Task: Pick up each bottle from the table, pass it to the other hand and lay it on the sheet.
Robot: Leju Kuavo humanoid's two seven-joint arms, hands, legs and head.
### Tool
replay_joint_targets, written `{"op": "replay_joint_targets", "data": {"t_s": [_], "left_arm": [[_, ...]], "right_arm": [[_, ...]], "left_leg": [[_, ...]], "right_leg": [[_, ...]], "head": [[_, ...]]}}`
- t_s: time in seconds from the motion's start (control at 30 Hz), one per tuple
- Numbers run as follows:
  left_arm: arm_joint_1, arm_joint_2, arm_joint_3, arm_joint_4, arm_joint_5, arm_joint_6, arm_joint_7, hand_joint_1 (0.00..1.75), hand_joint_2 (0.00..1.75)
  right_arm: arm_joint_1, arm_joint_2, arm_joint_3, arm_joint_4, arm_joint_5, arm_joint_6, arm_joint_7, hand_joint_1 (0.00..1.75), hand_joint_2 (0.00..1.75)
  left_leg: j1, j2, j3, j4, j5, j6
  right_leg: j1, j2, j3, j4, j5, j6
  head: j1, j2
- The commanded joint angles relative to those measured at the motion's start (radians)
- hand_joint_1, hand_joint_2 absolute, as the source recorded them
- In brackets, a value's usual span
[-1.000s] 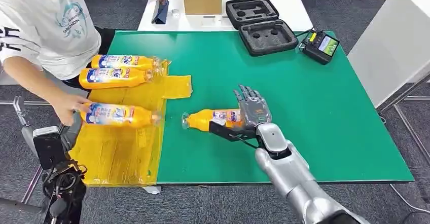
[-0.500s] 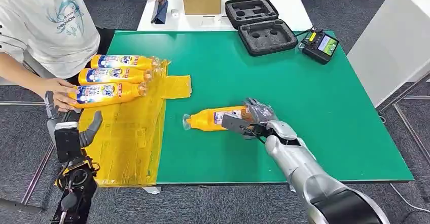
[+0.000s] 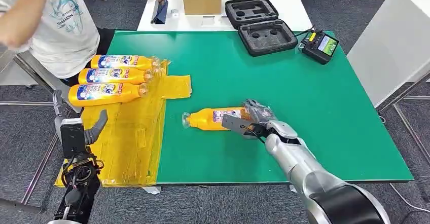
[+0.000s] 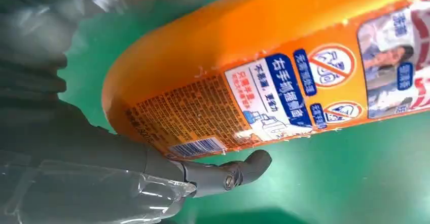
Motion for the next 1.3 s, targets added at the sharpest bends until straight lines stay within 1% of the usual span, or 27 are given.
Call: {"op": "replay_joint_targets", "data": {"t_s": [0.03, 0.17, 0.27, 0.33, 0.37, 0.43, 0.47, 0.5, 0.57, 0.63, 0.67, 0.7, 0.73, 0.77, 0.8, 0.83, 0.87, 0.93, 0.97, 1.0, 1.03, 1.27, 1.3], "left_arm": [[-0.051, 0.012, -0.010, 0.094, 0.012, -0.002, -0.003, 0.00, 1.75], [-0.033, 0.016, -0.004, 0.075, 0.027, 0.000, -0.003, 0.00, 1.75], [-0.032, 0.017, -0.003, 0.075, 0.028, 0.000, -0.003, 0.00, 1.75], [-0.031, 0.017, -0.003, 0.074, 0.030, -0.002, -0.003, 0.00, 1.75], [-0.031, 0.017, -0.003, 0.073, 0.034, -0.004, -0.003, 0.00, 1.75], [-0.027, 0.018, -0.003, 0.068, 0.040, -0.002, -0.003, 0.00, 1.75], [-0.026, 0.020, -0.004, 0.068, 0.045, -0.006, -0.003, 0.00, 1.75], [-0.027, 0.021, -0.004, 0.070, 0.050, -0.011, -0.003, 0.00, 1.75], [-0.019, 0.011, 0.002, 0.075, 0.106, -0.069, 0.004, 0.00, 1.75], [0.002, 0.004, 0.003, 0.067, 0.156, -0.115, 0.015, 0.00, 1.75], [0.018, 0.000, 0.005, 0.057, 0.215, -0.176, 0.045, 0.00, 1.75], [0.037, -0.002, 0.007, 0.047, 0.269, -0.232, 0.067, 0.00, 1.75], [0.045, -0.006, 0.012, 0.044, 0.306, -0.260, 0.082, 0.00, 1.75], [0.057, -0.001, 0.008, 0.039, 0.332, -0.289, 0.092, 0.00, 1.75], [0.068, 0.002, 0.007, 0.033, 0.350, -0.310, 0.094, 0.00, 1.75], [0.073, 0.001, 0.009, 0.029, 0.359, -0.318, 0.094, 0.00, 1.75], [0.084, 0.001, 0.008, 0.017, 0.396, -0.360, 0.112, 0.00, 1.75], [0.111, 0.000, -0.001, -0.013, 0.429, -0.411, 0.129, 0.00, 1.75], [0.127, 0.001, -0.017, -0.033, 0.454, -0.467, 0.150, 0.00, 1.75], [0.132, -0.001, -0.017, -0.039, 0.453, -0.467, 0.150, 0.00, 1.75], [0.132, -0.001, -0.017, -0.039, 0.453, -0.467, 0.150, 0.00, 1.75], [0.136, -0.007, -0.021, -0.049, 0.453, -0.466, 0.149, 0.00, 1.75], [0.136, -0.007, -0.021, -0.049, 0.453, -0.466, 0.149, 0.00, 1.75]], "right_arm": [[-0.033, 0.022, -0.029, 0.081, -0.013, 0.018, -0.036, 1.75, 1.75], [-0.036, 0.036, -0.047, 0.076, -0.050, 0.043, -0.085, 1.75, 1.75], [-0.038, 0.037, -0.047, 0.075, -0.050, 0.045, -0.086, 1.75, 1.75], [-0.039, 0.038, -0.054, 0.073, -0.062, 0.052, -0.093, 1.75, 1.75], [-0.039, 0.038, -0.060, 0.071, -0.076, 0.062, -0.111, 1.75, 1.75], [-0.040, 0.042, -0.068, 0.064, -0.104, 0.080, -0.147, 1.75, 1.75], [-0.039, 0.049, -0.095, 0.052, -0.153, 0.115, -0.198, 1.75, 1.75], [-0.037, 0.055, -0.122, 0.044, -0.198, 0.153, -0.243, 1.75, 1.75], [-0.010, 0.083, -0.227, -0.026, -0.388, 0.253, -0.451, 1.75, 1.75], [0.018, 0.102, -0.230, -0.109, -0.483, 0.276, -0.502, 1.75, 1.75], [0.052, 0.118, -0.226, -0.202, -0.572, 0.283, -0.521, 1.75, 1.75], [0.082, 0.122, -0.179, -0.274, -0.625, 0.262, -0.517, 1.75, 1.75], [0.094, 0.126, -0.164, -0.306, -0.659, 0.251, -0.516, 1.75, 1.75], [0.113, 0.126, -0.139, -0.351, -0.698, 0.240, -0.519, 1.75, 1.75], [0.135, 0.127, -0.114, -0.399, -0.732, 0.218, -0.520, 1.75, 1.75], [0.143, 0.130, -0.112, -0.415, -0.749, 0.210, -0.521, 1.75, 1.75], [0.161, 0.131, -0.098, -0.449, -0.791, 0.197, -0.521, 1.75, 1.75], [0.183, 0.122, -0.059, -0.479, -0.830, 0.152, -0.521, 1.75, 1.75], [0.191, 0.120, -0.047, -0.483, -0.850, 0.121, -0.521, 1.75, 1.75], [0.194, 0.118, -0.042, -0.483, -0.855, 0.114, -0.521, 1.75, 1.75], [0.194, 0.118, -0.042, -0.483, -0.855, 0.114, -0.521, 1.75, 1.75], [0.196, 0.114, -0.038, -0.485, -0.862, 0.112, -0.521, 1.75, 1.75], [0.196, 0.114, -0.038, -0.485, -0.862, 0.112, -0.521, 1.75, 1.75]], "left_leg": [[0.000, -0.001, 0.004, -0.001, -0.001, 0.000], [0.000, -0.002, 0.006, -0.001, -0.002, -0.001], [0.000, 0.001, 0.004, -0.001, -0.001, 0.000], [0.000, 0.000, 0.006, -0.001, -0.003, -0.001], [0.000, 0.000, 0.004, -0.001, -0.001, 0.000], [0.000, -0.001, 0.006, -0.001, -0.002, 0.000], [0.000, 0.000, 0.004, -0.001, -0.002, 0.000], [0.000, 0.000, 0.005, -0.001, -0.002, 0.000], [0.000, 0.000, 0.004, -0.001, -0.002, 0.000], [0.000, -0.001, 0.006, -0.001, -0.003, -0.001], [-0.001, 0.001, 0.008, -0.002, -0.004, -0.001], [-0.001, 0.001, 0.004, -0.001, -0.002, -0.001], [-0.001, 0.002, 0.009, -0.001, -0.005, -0.001], [-0.001, 0.002, 0.003, -0.001, -0.002, 0.000], [0.000, 0.001, 0.004, -0.001, -0.002, 0.000], [0.000, 0.002, 0.008, -0.002, -0.004, -0.001], [0.000, 0.000, 0.004, -0.001, -0.002, 0.000], [0.000, 0.000, 0.004, 0.000, -0.003, 0.000], [0.000, 0.001, 0.003, -0.001, -0.002, 0.000], [0.000, 0.001, 0.005, 0.000, -0.003, 0.000], [0.000, 0.000, 0.002, -0.001, -0.002, 0.000], [0.000, -0.001, 0.003, 0.000, -0.003, -0.001], [0.000, -0.001, 0.001, -0.001, -0.001, 0.000]], "right_leg": [[0.000, -0.001, 0.004, 0.000, -0.002, 0.000], [0.000, 0.000, 0.006, 0.000, -0.003, -0.001], [0.000, 0.001, 0.003, 0.000, -0.001, -0.001], [0.000, 0.001, 0.006, 0.000, -0.003, -0.001], [0.000, 0.000, 0.003, 0.000, -0.002, 0.000], [0.000, 0.001, 0.006, 0.000, -0.003, 0.000], [0.000, 0.001, 0.004, 0.000, -0.002, 0.000], [0.000, 0.002, 0.004, 0.000, -0.002, 0.000], [0.000, 0.001, 0.003, 0.000, -0.002, 0.000], [-0.001, 0.001, 0.006, 0.000, -0.003, -0.001], [-0.001, 0.003, 0.007, 0.000, -0.003, -0.001], [-0.001, 0.003, 0.003, 0.000, -0.002, -0.001], [-0.001, 0.004, 0.008, 0.000, -0.005, -0.001], [-0.001, 0.003, 0.002, 0.000, -0.002, 0.000], [0.000, 0.002, 0.003, 0.000, -0.002, -0.001], [0.000, 0.003, 0.006, 0.000, -0.004, -0.001], [0.000, 0.001, 0.004, -0.001, -0.002, 0.000], [0.000, 0.001, 0.004, 0.000, -0.003, 0.000], [0.000, 0.002, 0.002, 0.000, -0.002, 0.000], [0.000, 0.002, 0.004, 0.000, -0.003, 0.000], [0.000, 0.001, 0.002, 0.000, -0.002, 0.000], [0.000, 0.001, 0.003, 0.000, -0.003, -0.001], [0.000, 0.000, 0.001, 0.000, -0.001, -0.001]], "head": [[0.000, 0.000], [0.000, 0.000], [0.000, 0.000], [0.000, 0.000], [0.000, 0.000], [0.000, 0.000], [0.000, 0.000], [0.000, 0.000], [0.000, 0.000], [0.000, 0.000], [0.000, 0.000], [0.000, 0.000], [0.000, 0.000], [0.000, 0.000], [0.000, 0.000], [0.000, 0.000], [0.000, 0.000], [0.000, 0.000], [0.000, 0.000], [0.000, 0.000], [0.000, 0.000], [0.000, 0.000], [0.000, 0.000]]}}
